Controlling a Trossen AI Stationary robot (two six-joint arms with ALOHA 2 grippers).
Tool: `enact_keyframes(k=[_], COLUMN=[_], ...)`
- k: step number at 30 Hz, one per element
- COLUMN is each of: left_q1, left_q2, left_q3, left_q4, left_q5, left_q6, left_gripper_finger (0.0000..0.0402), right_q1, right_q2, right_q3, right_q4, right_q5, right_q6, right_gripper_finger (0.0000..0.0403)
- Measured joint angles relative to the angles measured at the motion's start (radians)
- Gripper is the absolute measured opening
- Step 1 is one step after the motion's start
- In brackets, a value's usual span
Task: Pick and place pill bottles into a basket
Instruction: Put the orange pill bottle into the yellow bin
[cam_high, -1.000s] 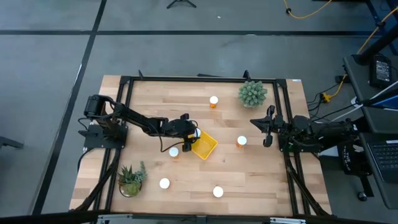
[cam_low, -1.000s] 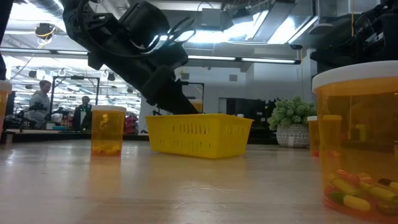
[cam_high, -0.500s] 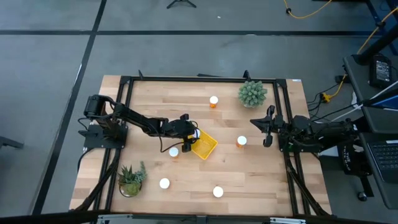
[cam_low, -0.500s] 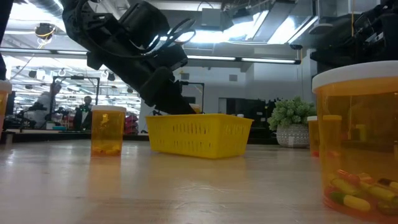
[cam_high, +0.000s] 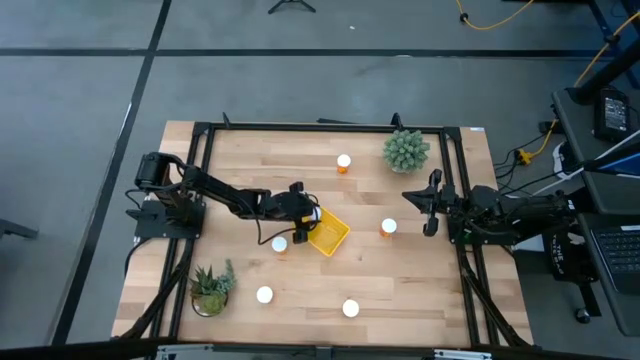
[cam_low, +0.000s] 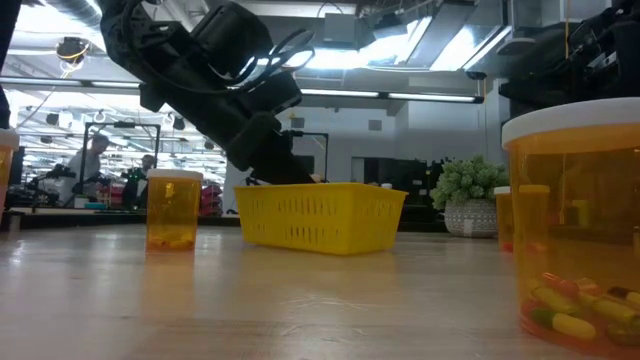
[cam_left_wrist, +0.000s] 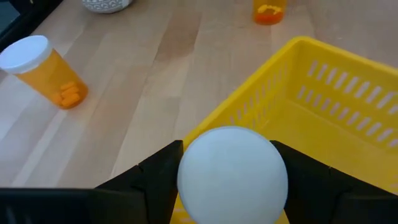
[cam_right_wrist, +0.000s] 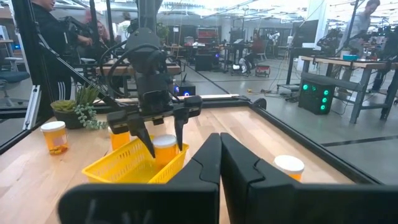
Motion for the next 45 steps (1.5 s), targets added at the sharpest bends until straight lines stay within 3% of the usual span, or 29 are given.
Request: enact_keyframes(k=[16, 35, 45], left_q1=[0.001, -0.003, -0.003], left_q2=[0.0, -0.01, -0.199], left_q3=[0.0, 0.0, 0.001], left_q4=[0.001, 0.05, -0.055], left_q5=[0.003, 0.015, 0.06], left_q6=[-0.017, 0.07, 0.122], left_gripper_finger=[0.0248, 0.0247, 0.0239], right_q1=[0.0, 0.0, 0.0], right_q2=[0.0, 0.0, 0.0], right_q3=[0.0, 0.0, 0.0], right_q4=[0.0, 0.0, 0.0], right_q5=[0.0, 0.0, -0.001], right_q6=[0.0, 0.0, 0.0], right_gripper_finger=[0.0007, 0.0007, 0.0007])
